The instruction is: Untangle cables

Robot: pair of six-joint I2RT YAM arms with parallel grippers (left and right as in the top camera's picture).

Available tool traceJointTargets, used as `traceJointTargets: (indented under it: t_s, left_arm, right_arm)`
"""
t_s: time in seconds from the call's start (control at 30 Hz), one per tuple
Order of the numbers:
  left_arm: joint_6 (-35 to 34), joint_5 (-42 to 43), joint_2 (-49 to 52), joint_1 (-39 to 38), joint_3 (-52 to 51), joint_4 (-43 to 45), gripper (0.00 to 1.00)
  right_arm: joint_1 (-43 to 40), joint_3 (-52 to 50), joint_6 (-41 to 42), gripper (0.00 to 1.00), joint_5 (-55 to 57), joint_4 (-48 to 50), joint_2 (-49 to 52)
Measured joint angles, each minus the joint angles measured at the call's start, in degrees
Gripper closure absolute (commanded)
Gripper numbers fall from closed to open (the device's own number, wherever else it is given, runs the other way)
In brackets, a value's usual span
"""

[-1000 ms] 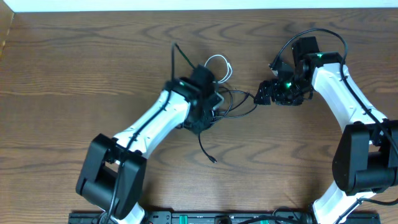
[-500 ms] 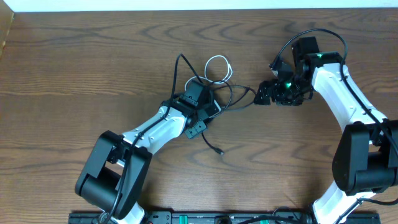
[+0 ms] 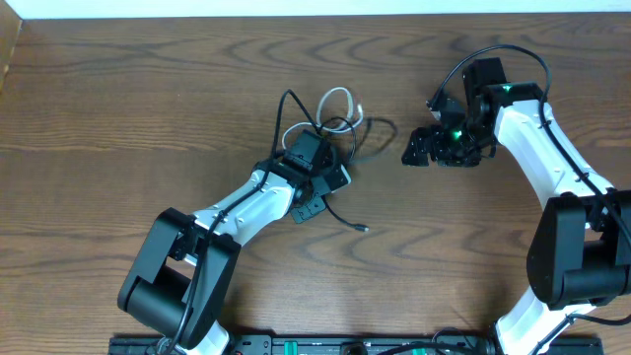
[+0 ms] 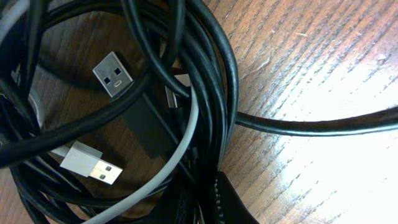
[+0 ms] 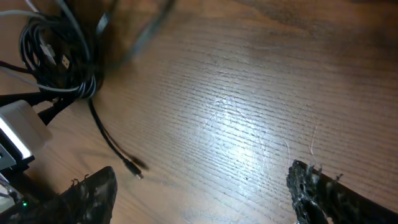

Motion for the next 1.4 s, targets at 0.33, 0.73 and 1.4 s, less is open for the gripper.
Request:
traceJointTargets:
  t_s: [0.33,0.73,1.4]
  left_arm:
    - [-0.02,6.75,-5.95,1.60,-0.04,-1.33,0.92]
    - [-0.94,51.56,-15.98,25.51,0.02,2.73,0.92]
    - [-38.40,83.01,6.73,32.09,0.15,48.11,0.92]
  right_arm:
    - [-0.46,0.00,-1.84,0.21,-2.62,0.07,0.00]
    - [-6.69,-0.02,-12.15,0.28,-30.27,-0.92,0.00]
    - [0.98,-0.35,26.58,0.69,-27.98,18.82,0.00]
